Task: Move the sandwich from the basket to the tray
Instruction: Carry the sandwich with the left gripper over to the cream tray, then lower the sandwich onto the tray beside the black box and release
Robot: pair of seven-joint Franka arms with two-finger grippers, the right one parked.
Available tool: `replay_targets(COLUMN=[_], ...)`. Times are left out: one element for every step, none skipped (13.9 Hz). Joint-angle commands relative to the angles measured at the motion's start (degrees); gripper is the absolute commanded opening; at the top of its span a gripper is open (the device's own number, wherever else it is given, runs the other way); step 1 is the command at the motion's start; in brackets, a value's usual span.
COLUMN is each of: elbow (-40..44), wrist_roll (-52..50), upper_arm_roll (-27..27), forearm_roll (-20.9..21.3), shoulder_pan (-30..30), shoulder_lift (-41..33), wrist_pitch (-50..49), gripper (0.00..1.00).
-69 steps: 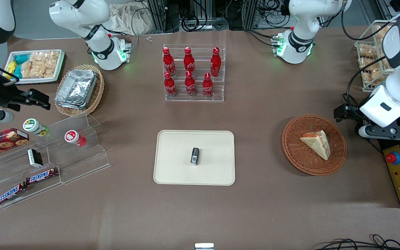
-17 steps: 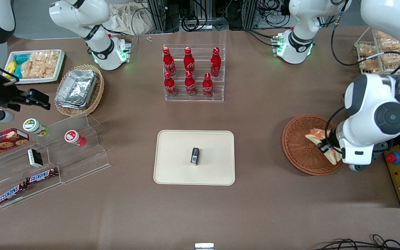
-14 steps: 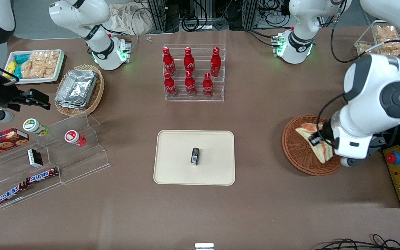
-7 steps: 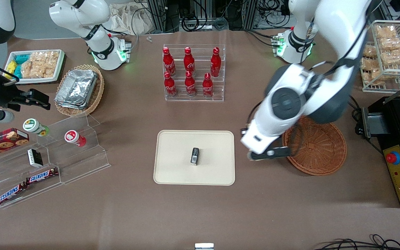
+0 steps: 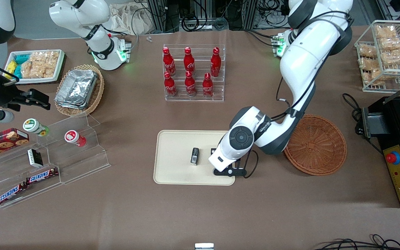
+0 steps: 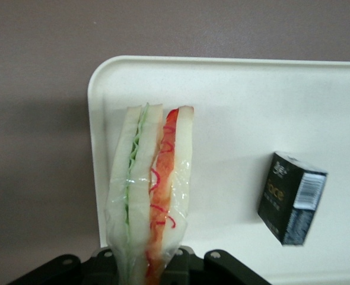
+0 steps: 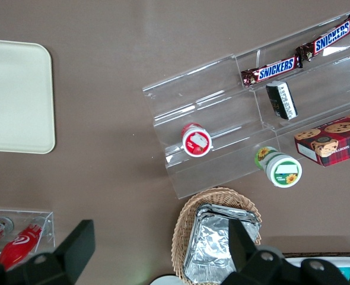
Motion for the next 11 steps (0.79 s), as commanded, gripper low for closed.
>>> replay_targets(elbow=[3.3, 3.2, 3.1, 3.1, 3.1, 3.1, 3.1, 3.0, 2.5, 1.6, 1.3], wrist_roll=[0.3, 0.3, 0.5, 0.2, 0.1, -0.8, -3.2, -5.7, -7.1, -6.6, -6.5], upper_arm_roll=[0.6, 0.6, 0.6, 0.6, 0.6, 0.6, 0.6, 0.6, 0.6, 0.6, 0.4], forearm_roll=[1.2, 1.3, 1.3, 1.3, 1.2, 1.0, 1.1, 0.4, 0.4, 0.3, 0.3], shoulder_pan=[-1.8, -2.3, -2.3, -2.3, -2.2, -2.2, -1.6, -0.6, 1.0, 3.3, 5.4], shoulder_lift=[2.6, 3.0, 3.0, 2.9, 2.6, 2.2, 1.6, -0.3, -2.9, -5.8, -8.2], wrist_pitch=[-1.2, -1.1, -1.1, -1.1, -1.2, -1.2, -1.5, -2.0, -3.2, -6.0, -9.2], gripper=[0.21, 0.5, 0.94, 1.0, 1.0, 1.0, 1.0, 1.0, 1.0, 1.0, 1.0])
